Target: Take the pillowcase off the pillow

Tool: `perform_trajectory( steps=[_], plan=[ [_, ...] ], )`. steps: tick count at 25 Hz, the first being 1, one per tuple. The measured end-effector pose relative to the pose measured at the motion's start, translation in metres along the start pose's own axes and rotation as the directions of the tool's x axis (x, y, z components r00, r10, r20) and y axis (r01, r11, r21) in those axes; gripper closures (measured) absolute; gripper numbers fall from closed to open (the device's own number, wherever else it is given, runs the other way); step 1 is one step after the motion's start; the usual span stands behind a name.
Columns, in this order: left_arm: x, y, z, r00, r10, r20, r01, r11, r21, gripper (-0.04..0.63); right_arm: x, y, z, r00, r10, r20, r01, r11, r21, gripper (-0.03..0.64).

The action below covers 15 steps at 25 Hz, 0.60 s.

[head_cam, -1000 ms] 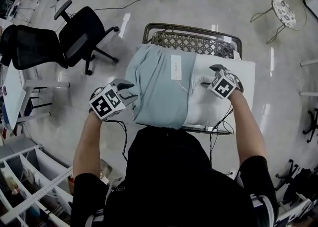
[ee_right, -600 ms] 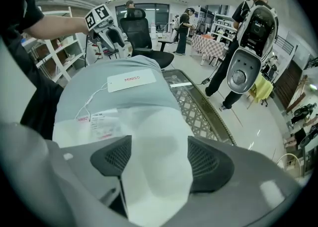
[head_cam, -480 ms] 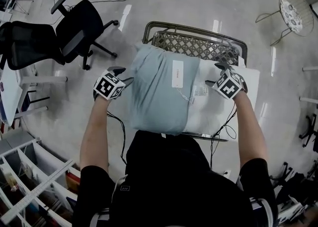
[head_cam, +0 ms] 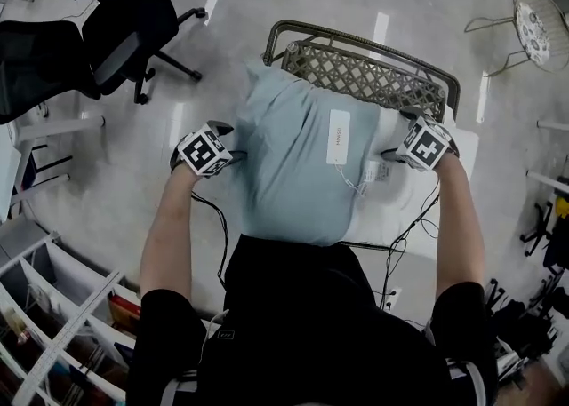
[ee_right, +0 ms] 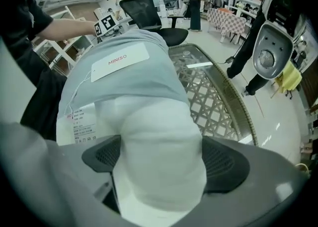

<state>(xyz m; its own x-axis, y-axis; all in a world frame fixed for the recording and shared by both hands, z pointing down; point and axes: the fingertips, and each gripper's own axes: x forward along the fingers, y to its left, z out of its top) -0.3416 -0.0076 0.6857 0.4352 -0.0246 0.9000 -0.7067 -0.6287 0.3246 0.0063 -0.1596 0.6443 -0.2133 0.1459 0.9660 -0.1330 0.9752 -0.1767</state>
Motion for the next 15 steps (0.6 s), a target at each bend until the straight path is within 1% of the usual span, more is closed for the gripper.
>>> perform_trajectory(
  steps=[3,7,9,12,13,14,15],
  plan=[
    [0.013,-0.005,0.011,0.999,-0.024,0.028,0.023,0.998,0.057,0.305,0.009,0.003,-0.002,0.999,0.024,-0.035,-0.024,1.0,-0.002,0.104],
    [0.026,-0.021,0.03,0.996,-0.058,0.061,0.048,0.988,0.146,0.305,0.012,0.005,-0.003,0.999,0.007,-0.044,-0.007,1.0,0.01,0.106],
    [0.029,-0.023,0.032,0.997,-0.046,0.056,0.035,0.983,0.178,0.305,0.013,0.005,-0.003,1.0,-0.007,-0.03,0.008,1.0,0.02,0.106],
    [0.03,-0.021,0.031,0.999,-0.015,0.052,0.004,0.978,0.207,0.308,0.013,0.005,-0.004,1.0,-0.026,-0.005,0.026,0.999,0.03,0.106],
    [0.03,-0.019,0.03,0.999,-0.002,0.051,-0.01,0.977,0.215,0.34,0.012,0.006,-0.004,1.0,-0.028,0.003,0.027,0.999,0.03,0.109],
    [0.029,-0.018,0.03,0.999,0.013,0.048,-0.024,0.975,0.221,0.442,0.012,0.007,-0.004,1.0,-0.026,0.01,0.025,0.999,0.029,0.119],
    [0.029,-0.017,0.028,0.999,0.027,0.046,-0.037,0.974,0.221,0.563,0.012,0.008,-0.004,1.0,-0.021,0.016,0.021,0.999,0.029,0.135]
  ],
)
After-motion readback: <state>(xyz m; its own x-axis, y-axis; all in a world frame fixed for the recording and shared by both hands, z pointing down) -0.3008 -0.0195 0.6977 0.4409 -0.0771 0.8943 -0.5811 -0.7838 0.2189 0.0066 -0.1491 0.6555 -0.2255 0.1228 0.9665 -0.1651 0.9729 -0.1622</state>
